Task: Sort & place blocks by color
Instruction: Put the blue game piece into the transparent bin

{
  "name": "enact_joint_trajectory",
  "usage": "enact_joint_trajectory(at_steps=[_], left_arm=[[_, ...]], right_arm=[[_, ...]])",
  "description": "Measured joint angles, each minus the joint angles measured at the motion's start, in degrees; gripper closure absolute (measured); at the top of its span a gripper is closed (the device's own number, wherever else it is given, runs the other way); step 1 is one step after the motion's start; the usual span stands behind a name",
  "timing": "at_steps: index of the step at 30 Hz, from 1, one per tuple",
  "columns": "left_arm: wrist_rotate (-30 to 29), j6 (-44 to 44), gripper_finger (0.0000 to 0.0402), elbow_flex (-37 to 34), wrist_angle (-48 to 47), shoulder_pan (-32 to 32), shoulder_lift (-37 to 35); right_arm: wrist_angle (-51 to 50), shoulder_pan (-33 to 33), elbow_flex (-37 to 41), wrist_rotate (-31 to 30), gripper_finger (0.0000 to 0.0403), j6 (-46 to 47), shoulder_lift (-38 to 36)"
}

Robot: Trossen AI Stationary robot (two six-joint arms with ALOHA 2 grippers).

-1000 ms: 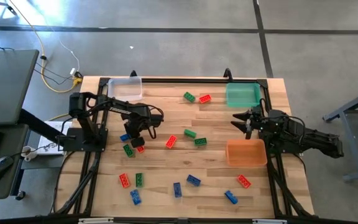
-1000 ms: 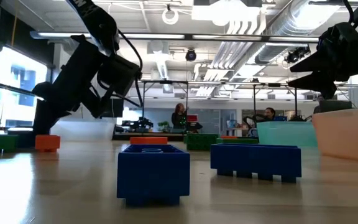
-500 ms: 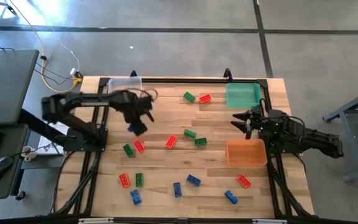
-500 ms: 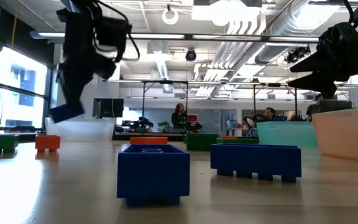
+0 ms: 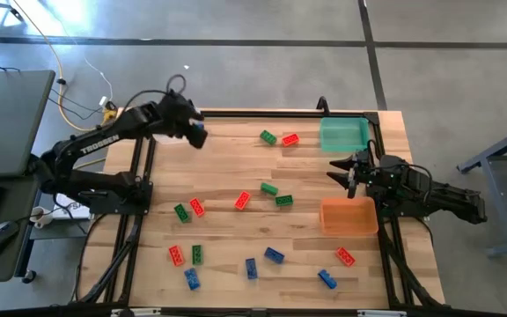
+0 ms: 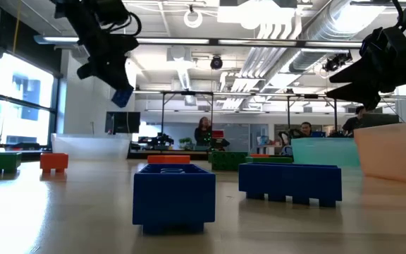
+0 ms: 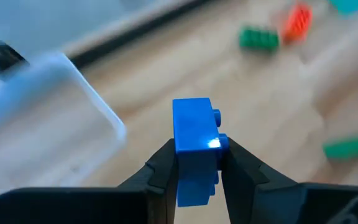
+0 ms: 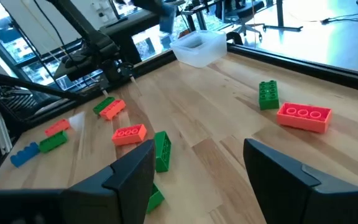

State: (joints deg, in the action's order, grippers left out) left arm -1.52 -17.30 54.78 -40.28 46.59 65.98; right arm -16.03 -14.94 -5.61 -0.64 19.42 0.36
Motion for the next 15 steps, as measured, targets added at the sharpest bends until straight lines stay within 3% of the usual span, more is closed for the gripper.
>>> enact_joint_trajectory(at_steps=[15], left_arm=[[-1.83, 5.5, 0.0331, 0.0, 1.17, 13.27, 6.68]], right_arm=[[-0.01, -0.01, -0.01, 0.0, 0.0171, 0.01, 0.0]])
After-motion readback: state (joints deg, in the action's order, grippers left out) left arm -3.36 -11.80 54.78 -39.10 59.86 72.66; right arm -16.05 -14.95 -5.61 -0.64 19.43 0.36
